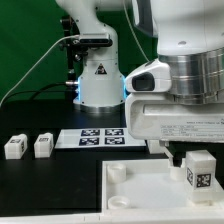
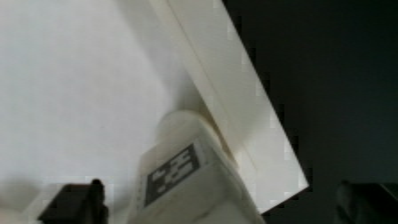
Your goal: Assemble one leg
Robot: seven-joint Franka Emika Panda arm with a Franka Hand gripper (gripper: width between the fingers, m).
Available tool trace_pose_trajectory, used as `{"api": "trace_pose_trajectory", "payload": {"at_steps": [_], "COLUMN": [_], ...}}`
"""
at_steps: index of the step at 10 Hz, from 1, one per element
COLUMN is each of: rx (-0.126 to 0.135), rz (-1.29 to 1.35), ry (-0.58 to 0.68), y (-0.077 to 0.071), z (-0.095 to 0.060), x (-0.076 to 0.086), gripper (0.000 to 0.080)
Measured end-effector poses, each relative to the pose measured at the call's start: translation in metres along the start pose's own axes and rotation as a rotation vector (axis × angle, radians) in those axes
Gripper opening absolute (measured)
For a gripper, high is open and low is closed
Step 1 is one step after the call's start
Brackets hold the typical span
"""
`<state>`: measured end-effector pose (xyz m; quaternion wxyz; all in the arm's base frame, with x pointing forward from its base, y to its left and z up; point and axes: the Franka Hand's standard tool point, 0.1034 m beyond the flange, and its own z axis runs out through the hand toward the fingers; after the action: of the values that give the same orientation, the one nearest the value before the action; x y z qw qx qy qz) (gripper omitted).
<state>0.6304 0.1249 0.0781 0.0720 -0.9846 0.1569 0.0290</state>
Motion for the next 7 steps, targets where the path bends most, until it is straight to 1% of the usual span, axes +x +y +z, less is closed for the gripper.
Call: {"api": "trace_pose_trajectory", "payload": {"at_steps": [2, 3, 4, 5, 6, 7], "rx": [-0.034, -0.034, -0.032, -0.032, -0.029, -0.018], "rz": [-0.324, -0.431, -0.417, -0.417, -0.388, -0.239], "ry": [0.015, 0.028, 0.027, 0.027, 0.027, 0.026], "y": [0.0019, 0.0021, 0.0021, 0.0023, 0.0018, -0.0004], "z": [-0.0046, -0.0073, -0.0067, -0.0063, -0.0061, -0.0058], "x": [0.0039, 0.0075, 0.0072, 0.0071, 0.0068, 0.0057], "gripper": [0.0649, 0.0649, 0.0649, 0.0552, 0.0552, 0.0369]}}
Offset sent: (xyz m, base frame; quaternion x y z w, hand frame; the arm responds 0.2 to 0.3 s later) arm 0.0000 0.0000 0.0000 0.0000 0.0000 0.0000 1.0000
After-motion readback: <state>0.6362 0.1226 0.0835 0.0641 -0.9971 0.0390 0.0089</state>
